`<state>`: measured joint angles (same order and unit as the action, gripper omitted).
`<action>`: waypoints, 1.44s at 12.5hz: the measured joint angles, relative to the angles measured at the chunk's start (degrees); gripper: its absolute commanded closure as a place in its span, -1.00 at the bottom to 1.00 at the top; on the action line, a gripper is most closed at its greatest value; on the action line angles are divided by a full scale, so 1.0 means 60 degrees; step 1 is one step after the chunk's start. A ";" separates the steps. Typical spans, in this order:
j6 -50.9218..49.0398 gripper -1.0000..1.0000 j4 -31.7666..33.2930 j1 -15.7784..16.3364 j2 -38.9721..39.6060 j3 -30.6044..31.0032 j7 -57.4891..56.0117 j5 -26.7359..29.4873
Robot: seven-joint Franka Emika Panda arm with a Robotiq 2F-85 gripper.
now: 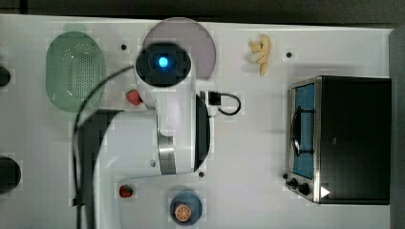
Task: Pick Ketchup from oven and place it on table.
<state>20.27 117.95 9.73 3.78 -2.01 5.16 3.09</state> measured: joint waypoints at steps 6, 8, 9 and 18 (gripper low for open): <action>0.3952 -0.29 0.2052 -0.0504 0.2273 -0.0725 0.0294 -0.0078; 0.4572 -0.35 0.2070 -0.0782 0.3042 -0.0699 0.0295 -0.0179; 0.4786 -0.54 0.2219 -0.0796 0.3221 -0.0721 0.0295 -0.0203; 0.4618 -1.00 0.2126 -0.0252 0.0920 -0.0639 0.0407 -0.0270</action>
<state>47.98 130.71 8.22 9.30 -5.84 7.60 1.47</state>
